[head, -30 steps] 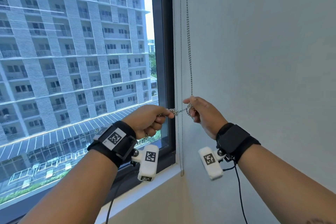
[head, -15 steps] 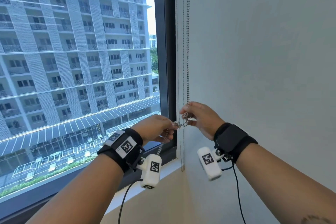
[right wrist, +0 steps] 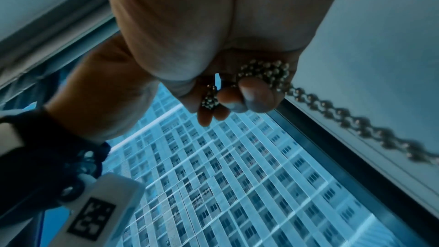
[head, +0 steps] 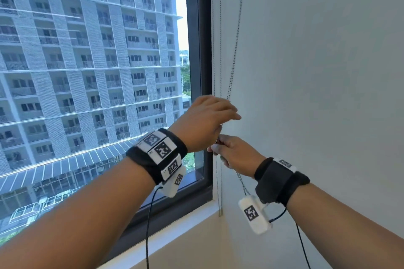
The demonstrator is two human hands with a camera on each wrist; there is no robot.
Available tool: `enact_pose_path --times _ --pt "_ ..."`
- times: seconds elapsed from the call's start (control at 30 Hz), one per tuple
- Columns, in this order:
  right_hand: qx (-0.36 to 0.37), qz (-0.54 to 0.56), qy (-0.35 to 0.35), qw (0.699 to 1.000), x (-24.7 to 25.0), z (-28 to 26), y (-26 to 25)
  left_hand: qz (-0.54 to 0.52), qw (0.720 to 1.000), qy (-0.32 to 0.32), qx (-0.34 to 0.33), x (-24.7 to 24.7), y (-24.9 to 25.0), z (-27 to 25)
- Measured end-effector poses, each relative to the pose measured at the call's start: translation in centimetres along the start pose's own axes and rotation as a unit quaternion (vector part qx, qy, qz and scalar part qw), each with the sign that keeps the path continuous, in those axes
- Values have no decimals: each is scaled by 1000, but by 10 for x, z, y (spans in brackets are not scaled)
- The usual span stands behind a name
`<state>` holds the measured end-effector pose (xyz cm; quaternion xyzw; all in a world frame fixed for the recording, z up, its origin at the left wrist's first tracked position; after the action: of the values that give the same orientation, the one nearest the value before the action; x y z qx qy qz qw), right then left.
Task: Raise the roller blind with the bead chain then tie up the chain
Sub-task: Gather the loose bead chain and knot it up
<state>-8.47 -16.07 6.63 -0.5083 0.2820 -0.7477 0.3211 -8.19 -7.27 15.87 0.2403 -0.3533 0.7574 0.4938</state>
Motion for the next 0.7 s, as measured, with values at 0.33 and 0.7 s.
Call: enact_pose_path --times 0.33,0.7 --pt "95 -208 -22 973 59 2 -75 74 993 -93 -24 -4 -31 22" --pt "139 -30 71 987 132 31 -149 -116 964 219 95 32 -51 20"
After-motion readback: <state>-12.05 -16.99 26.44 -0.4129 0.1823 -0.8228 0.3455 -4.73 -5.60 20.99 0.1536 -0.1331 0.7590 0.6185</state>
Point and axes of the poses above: each hand's wrist, its own z-axis towards the middle knuckle, its own x-axis out of the back of the hand, y = z × x, the point moved 7 cm from there along z, towards the middle knuckle, and after that the axes turned 2 degrees about y, right-handed, at the moved point
